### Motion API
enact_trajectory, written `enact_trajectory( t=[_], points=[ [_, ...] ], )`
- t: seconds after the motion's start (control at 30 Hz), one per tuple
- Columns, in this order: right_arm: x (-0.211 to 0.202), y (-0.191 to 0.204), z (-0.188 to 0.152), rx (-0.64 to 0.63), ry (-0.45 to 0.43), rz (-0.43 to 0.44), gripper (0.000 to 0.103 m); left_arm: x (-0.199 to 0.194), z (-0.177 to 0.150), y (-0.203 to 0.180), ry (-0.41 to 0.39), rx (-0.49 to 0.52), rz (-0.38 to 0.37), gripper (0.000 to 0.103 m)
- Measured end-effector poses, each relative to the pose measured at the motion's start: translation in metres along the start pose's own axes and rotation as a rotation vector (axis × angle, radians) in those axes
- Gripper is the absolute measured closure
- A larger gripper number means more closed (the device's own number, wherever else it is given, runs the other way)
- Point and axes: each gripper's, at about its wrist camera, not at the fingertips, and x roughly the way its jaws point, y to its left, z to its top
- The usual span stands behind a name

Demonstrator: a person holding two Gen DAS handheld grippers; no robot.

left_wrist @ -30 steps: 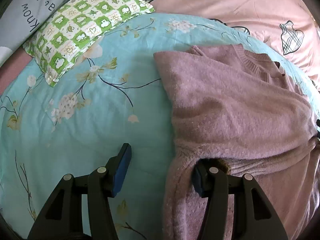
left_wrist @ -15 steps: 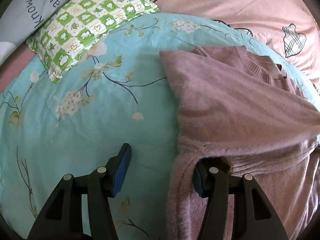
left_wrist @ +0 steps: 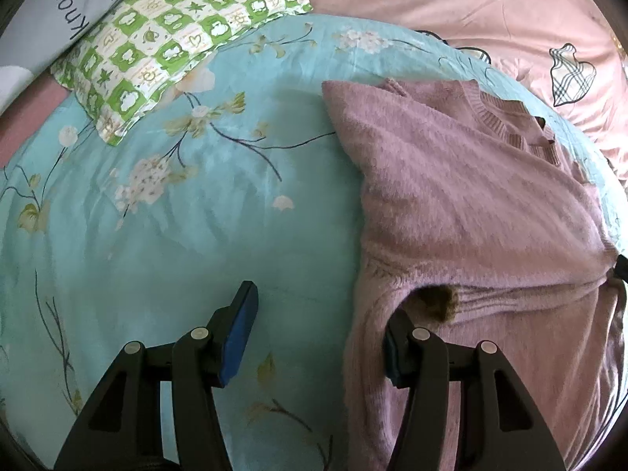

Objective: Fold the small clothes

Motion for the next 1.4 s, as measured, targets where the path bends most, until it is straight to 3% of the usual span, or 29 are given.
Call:
enact_trajectory(
  t=[0.1,0.2,0.43,0.57,0.7,0.9,0.97,1.07,1.13,1.17,1.2,1.3,1.4],
  points=[
    [-0.021,0.003,-0.006,-0.016,-0.038,0.019,0.060,-0.002,-0.004,0.010,0.011,-0.052,-0.042,0.046],
    [-0.033,0.009,-0.012,-0.036,-0.053,0.035,0.056,-0.004,-0.007,0.019,0.026,-0.091,-0.087,0.046],
    [-0.056,0.016,-0.038,-0.052,-0.046,0.086,0.053,-0.036,-0.035,0.015,0.056,-0.028,-0.109,0.046],
    [-0.072,0.021,-0.061,-0.081,-0.035,0.115,0.051,-0.067,-0.063,0.007,0.061,-0.012,-0.144,0.041],
    [-0.092,0.024,-0.087,-0.112,-0.046,0.138,0.048,-0.095,-0.098,-0.011,0.079,0.007,-0.180,0.028],
    [-0.123,0.023,-0.130,-0.151,-0.068,0.162,0.044,-0.115,-0.161,-0.043,0.166,0.037,-0.249,0.027],
    [-0.132,0.023,-0.147,-0.174,-0.071,0.160,0.042,-0.116,-0.179,-0.058,0.189,0.078,-0.231,0.027],
    [-0.141,0.020,-0.168,-0.190,-0.062,0.155,0.041,-0.110,-0.197,-0.076,0.198,0.158,-0.109,0.023],
    [-0.146,0.015,-0.179,-0.188,-0.049,0.155,0.040,-0.109,-0.203,-0.079,0.187,0.177,-0.085,0.024],
    [-0.149,0.011,-0.185,-0.185,-0.045,0.155,0.040,-0.111,-0.205,-0.079,0.176,0.182,-0.086,0.026],
    [-0.152,0.008,-0.188,-0.182,-0.046,0.154,0.040,-0.114,-0.206,-0.078,0.167,0.183,-0.093,0.038],
    [-0.162,-0.007,-0.196,-0.159,-0.059,0.144,0.040,-0.128,-0.208,-0.061,0.138,0.152,-0.159,0.084],
    [-0.170,-0.027,-0.199,-0.123,-0.066,0.143,0.040,-0.144,-0.214,-0.030,0.118,0.089,-0.246,0.092]
  ],
)
